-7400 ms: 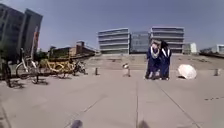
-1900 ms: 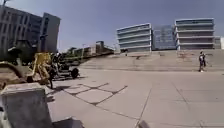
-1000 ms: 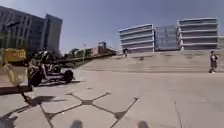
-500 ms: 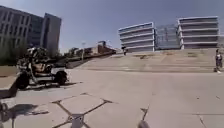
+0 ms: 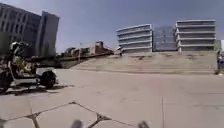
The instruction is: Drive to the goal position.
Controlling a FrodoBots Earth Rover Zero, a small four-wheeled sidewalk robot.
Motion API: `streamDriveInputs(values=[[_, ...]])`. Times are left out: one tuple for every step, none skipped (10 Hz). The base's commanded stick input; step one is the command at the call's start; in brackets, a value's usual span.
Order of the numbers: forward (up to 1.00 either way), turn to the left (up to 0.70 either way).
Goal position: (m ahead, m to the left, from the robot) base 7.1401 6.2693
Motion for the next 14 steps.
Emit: streamDriveInputs(values=[[1.00, -0.34], [1.00, -0.03], [1.00, 0.00], [1.00, 0.00], [1.00, 0.00], [1.00, 0.00], [1.00, 0.00], [1.00, 0.00], [1.00, 0.00], [1.00, 0.00], [1.00, 0.00], [1.00, 0.00], [1.00, 0.00], [1.00, 0.00]])
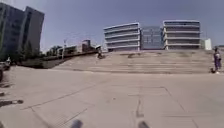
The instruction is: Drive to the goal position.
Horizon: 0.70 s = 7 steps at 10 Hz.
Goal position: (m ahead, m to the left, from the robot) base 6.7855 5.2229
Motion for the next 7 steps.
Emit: streamDriveInputs(values=[[1.00, 0.00], [1.00, 0.00], [1.00, 0.00], [1.00, 0.00], [1.00, 0.00], [1.00, 0.00], [1.00, 0.00]])
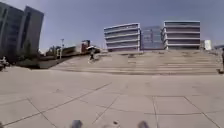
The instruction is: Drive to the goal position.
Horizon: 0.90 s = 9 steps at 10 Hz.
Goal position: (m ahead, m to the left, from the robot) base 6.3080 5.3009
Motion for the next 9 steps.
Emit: streamDriveInputs(values=[[1.00, 0.00], [1.00, 0.06], [1.00, 0.40], [1.00, 0.40], [1.00, 0.40], [1.00, 0.40], [1.00, 0.32], [1.00, 0.03], [1.00, 0.00]])
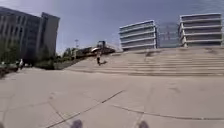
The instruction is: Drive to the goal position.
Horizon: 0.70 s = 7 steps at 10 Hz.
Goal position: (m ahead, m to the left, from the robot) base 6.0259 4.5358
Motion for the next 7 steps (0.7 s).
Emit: streamDriveInputs(values=[[1.00, 0.00], [1.00, 0.00], [1.00, 0.00], [1.00, 0.00], [1.00, 0.00], [1.00, 0.01], [1.00, 0.01]])
